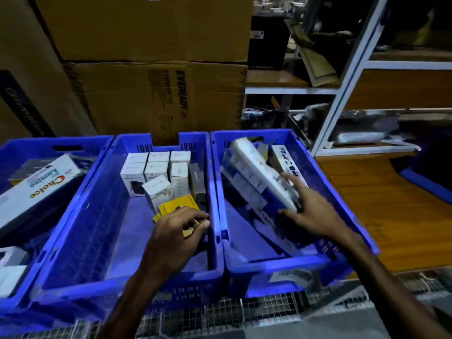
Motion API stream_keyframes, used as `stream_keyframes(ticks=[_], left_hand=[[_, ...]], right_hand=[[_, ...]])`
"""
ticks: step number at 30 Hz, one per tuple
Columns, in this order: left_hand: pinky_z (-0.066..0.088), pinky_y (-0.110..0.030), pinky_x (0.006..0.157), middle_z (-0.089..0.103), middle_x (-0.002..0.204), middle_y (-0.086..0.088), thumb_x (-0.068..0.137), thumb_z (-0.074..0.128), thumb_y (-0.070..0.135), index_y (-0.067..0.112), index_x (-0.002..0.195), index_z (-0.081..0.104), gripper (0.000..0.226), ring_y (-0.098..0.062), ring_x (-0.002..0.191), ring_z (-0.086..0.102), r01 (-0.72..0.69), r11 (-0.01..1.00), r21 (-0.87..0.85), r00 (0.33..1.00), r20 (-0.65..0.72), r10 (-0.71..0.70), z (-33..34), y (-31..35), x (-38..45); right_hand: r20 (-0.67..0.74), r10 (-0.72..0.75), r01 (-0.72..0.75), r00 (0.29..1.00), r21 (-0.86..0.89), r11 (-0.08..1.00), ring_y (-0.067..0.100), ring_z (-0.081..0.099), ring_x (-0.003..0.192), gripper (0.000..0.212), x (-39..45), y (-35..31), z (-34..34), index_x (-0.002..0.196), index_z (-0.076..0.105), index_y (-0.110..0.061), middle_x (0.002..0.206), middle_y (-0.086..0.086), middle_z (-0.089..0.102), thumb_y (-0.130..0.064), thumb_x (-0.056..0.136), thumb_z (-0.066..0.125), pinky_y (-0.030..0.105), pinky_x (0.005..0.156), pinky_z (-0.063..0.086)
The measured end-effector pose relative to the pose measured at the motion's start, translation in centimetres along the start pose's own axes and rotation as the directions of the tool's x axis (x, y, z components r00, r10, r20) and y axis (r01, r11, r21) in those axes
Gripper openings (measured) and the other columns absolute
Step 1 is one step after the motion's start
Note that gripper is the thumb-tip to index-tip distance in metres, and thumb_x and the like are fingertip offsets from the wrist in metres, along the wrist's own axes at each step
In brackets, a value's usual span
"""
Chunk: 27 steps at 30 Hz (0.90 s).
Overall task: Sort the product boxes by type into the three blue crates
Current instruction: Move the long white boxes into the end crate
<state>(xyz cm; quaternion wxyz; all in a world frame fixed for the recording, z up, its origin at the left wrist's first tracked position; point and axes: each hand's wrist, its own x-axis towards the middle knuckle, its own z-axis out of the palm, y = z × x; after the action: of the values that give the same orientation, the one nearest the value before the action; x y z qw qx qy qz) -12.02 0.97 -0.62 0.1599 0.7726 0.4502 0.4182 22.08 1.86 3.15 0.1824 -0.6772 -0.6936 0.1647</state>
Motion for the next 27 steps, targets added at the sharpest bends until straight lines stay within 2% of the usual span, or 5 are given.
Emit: stream_keyframes(ticks=[6, 9, 15, 22, 27], left_hand=[[0.056, -0.036, 0.067, 0.071, 0.091, 0.012, 0.092, 0.071, 0.029, 0.022, 0.100, 0.076, 0.012, -0.007, 0.079, 0.067, 0.003, 0.998, 0.060, 1.000, 0.001, -0.004, 0.3, 0.4, 0.0], [0.056, -0.035, 0.067, 0.072, 0.091, 0.013, 0.091, 0.070, 0.030, 0.022, 0.100, 0.076, 0.013, -0.007, 0.078, 0.067, 0.030, 0.997, 0.064, 1.000, 0.000, -0.031, 0.6, 0.5, 0.3], [0.056, -0.033, 0.067, 0.071, 0.091, 0.013, 0.093, 0.070, 0.032, 0.022, 0.100, 0.077, 0.014, -0.003, 0.081, 0.067, 0.053, 0.996, 0.078, 0.998, 0.031, -0.056, 1.3, 1.4, 0.2], [0.057, -0.040, 0.066, 0.072, 0.091, 0.010, 0.092, 0.070, 0.035, 0.020, 0.099, 0.077, 0.018, -0.011, 0.078, 0.068, 0.087, 0.993, 0.081, 0.996, -0.024, -0.085, 1.0, 1.6, -0.4], [0.057, -0.040, 0.067, 0.072, 0.091, 0.011, 0.092, 0.071, 0.031, 0.020, 0.099, 0.076, 0.014, -0.009, 0.080, 0.068, 0.088, 0.994, 0.069, 0.996, -0.020, -0.087, 1.0, 1.8, -0.6]], right_hand=[[0.356, -0.019, 0.113, 0.934, -0.246, 0.963, 0.035, 0.058, 0.129, 0.097, -1.3, 3.2, 1.5, 0.148, 0.007, -0.058, 0.153, -0.001, 0.042, -0.031, 0.070, 0.058, 0.051, 0.091, 0.054], [0.431, -0.003, 0.170, 0.903, -0.351, 0.921, 0.032, 0.055, 0.133, 0.084, -1.0, 3.9, 1.8, 0.154, 0.014, -0.050, 0.152, 0.001, 0.042, -0.027, 0.088, 0.061, 0.049, 0.092, 0.054], [0.477, -0.036, 0.108, 0.878, -0.125, 0.986, 0.020, 0.055, 0.126, 0.072, 0.5, 5.0, 2.0, 0.147, 0.036, -0.047, 0.143, -0.004, 0.048, -0.046, 0.086, 0.076, 0.045, 0.100, 0.050], [0.251, -0.190, 0.186, 0.949, 0.041, 0.982, 0.014, 0.065, 0.099, 0.036, 2.6, 3.8, 0.0, 0.122, 0.066, -0.025, 0.106, -0.017, 0.064, -0.043, 0.092, 0.073, 0.035, 0.084, 0.053], [0.202, -0.179, 0.160, 0.963, 0.107, 0.981, 0.009, 0.067, 0.107, 0.047, 4.0, 3.2, -0.4, 0.134, 0.063, -0.020, 0.123, -0.009, 0.069, -0.042, 0.093, 0.073, 0.027, 0.090, 0.054]])
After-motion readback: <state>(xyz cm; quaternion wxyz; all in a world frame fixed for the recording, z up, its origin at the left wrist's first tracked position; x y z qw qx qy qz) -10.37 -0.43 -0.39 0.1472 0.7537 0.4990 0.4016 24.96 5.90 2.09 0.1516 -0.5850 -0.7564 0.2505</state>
